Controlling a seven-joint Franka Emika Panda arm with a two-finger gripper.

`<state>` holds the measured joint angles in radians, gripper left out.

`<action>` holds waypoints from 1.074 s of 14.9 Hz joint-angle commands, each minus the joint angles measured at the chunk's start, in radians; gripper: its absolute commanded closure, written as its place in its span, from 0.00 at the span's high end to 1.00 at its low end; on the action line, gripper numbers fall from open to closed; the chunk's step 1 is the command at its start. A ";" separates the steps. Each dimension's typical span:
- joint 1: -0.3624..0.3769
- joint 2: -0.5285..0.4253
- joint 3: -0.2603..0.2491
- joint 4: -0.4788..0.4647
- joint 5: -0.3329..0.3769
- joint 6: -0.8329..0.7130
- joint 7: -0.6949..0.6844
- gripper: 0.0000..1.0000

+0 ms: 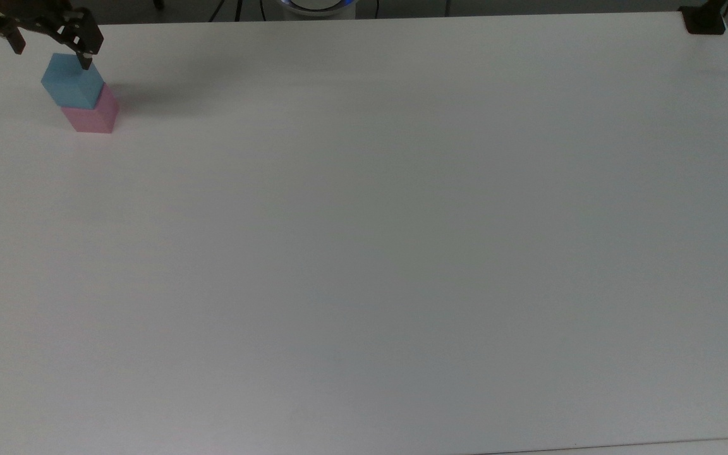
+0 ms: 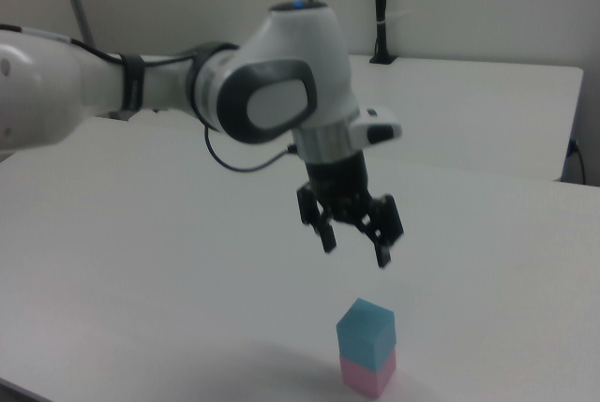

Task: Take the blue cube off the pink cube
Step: 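Lower the open gripper around the blue cube and close it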

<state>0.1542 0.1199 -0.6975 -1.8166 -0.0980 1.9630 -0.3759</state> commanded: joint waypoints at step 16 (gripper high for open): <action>0.045 0.031 -0.057 -0.213 -0.034 0.237 -0.069 0.12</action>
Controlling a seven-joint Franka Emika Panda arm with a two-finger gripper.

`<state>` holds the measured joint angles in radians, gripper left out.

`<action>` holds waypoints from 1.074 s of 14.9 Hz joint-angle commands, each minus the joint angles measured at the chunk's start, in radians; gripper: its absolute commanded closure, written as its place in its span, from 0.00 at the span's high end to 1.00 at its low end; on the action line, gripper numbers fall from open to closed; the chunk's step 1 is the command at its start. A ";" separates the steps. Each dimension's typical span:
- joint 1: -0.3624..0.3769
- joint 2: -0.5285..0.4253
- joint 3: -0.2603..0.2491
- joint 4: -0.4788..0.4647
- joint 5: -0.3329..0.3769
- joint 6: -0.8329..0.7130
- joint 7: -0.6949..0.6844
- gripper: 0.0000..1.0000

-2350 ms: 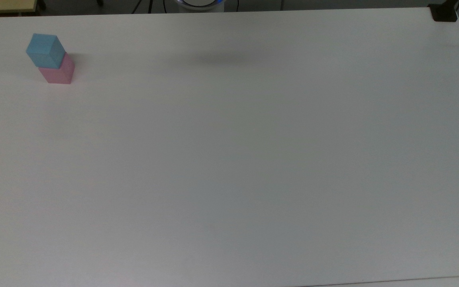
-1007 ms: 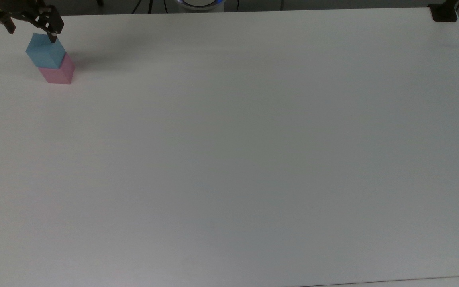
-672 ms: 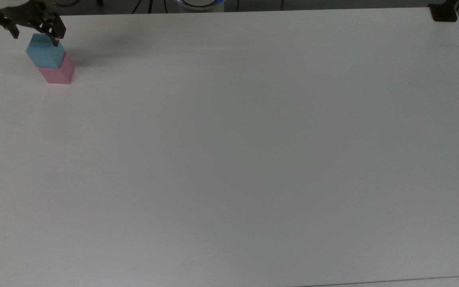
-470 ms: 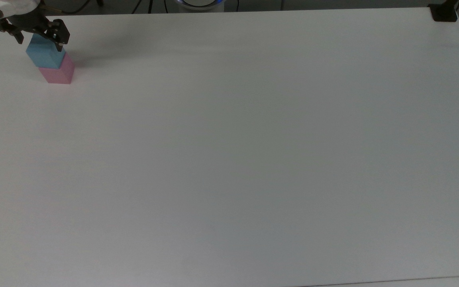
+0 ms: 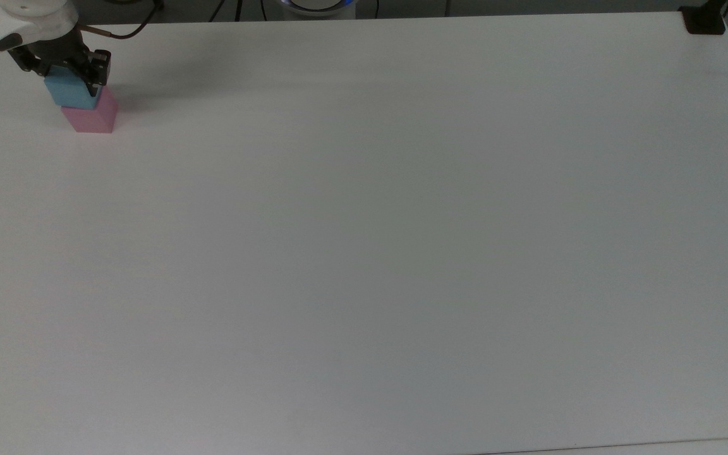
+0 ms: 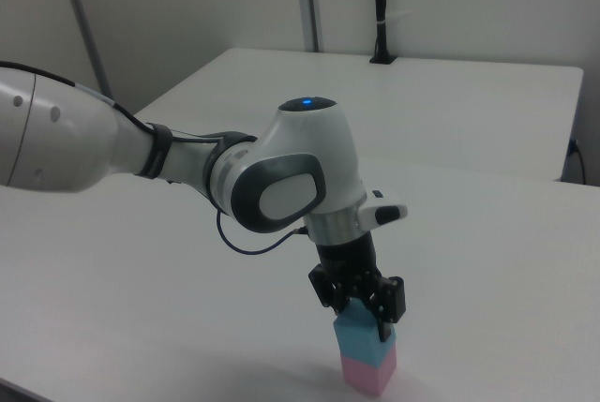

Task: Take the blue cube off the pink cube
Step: 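Lift the blue cube off the pink cube and carry it aside, then lower the blue cube onto the table, open gripper, raise away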

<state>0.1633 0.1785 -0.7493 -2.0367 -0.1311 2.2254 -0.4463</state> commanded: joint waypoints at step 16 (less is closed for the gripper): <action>0.229 0.291 0.392 0.366 0.183 -0.064 0.403 0.20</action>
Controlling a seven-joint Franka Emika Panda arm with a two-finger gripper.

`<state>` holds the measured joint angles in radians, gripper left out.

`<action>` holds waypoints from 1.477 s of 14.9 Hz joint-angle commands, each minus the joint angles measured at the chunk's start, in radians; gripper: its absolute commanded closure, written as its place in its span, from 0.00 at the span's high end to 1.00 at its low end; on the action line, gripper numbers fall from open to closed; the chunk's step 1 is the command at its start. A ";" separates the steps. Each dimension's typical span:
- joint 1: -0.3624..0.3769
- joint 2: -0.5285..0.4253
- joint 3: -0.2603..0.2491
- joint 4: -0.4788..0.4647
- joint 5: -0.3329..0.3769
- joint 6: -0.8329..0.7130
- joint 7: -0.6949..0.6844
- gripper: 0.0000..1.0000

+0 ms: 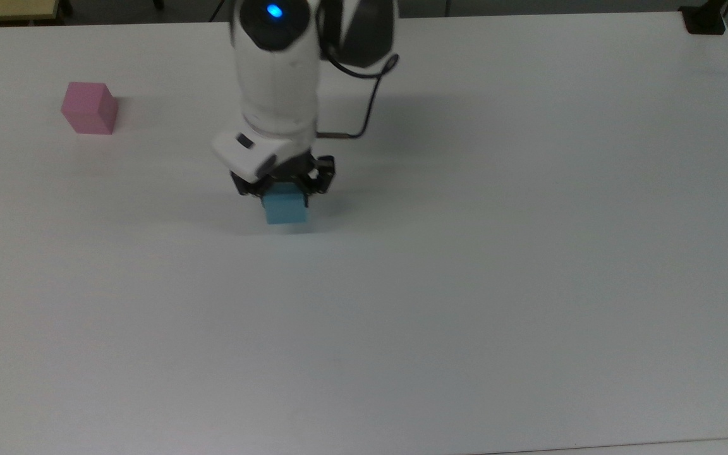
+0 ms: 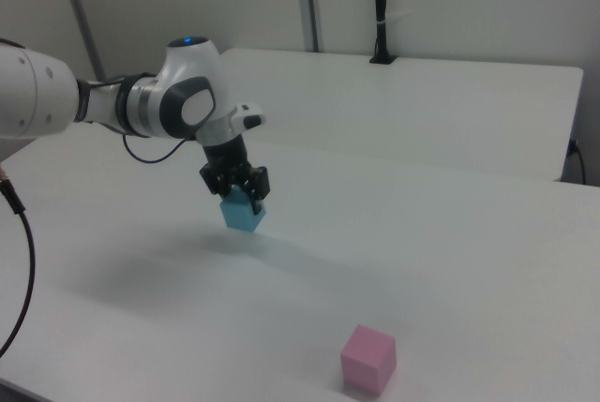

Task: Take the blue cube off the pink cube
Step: 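Lower the blue cube onto the table, open gripper, raise away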

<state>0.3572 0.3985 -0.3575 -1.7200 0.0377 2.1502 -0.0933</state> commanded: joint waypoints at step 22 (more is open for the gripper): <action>-0.096 -0.343 0.127 0.043 -0.093 -0.449 0.245 1.00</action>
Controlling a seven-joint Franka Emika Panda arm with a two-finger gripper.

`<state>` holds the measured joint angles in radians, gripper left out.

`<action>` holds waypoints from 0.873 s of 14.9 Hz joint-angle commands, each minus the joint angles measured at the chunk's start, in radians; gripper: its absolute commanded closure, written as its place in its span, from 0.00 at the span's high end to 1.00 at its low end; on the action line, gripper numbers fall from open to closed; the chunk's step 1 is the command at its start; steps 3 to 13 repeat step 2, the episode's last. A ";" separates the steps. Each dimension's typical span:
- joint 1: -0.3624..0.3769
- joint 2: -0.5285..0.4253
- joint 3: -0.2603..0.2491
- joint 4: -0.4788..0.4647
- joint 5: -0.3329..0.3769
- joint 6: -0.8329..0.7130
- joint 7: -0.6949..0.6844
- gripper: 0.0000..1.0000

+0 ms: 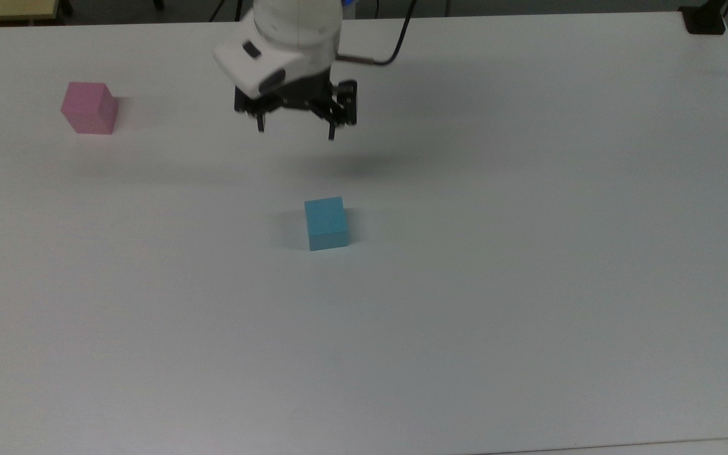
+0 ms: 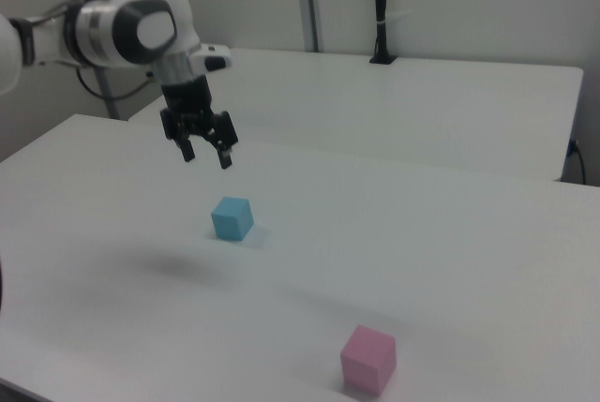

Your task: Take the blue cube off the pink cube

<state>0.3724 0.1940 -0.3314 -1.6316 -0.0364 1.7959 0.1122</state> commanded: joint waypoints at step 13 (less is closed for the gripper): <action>-0.128 -0.160 0.109 -0.044 -0.019 -0.145 0.040 1.00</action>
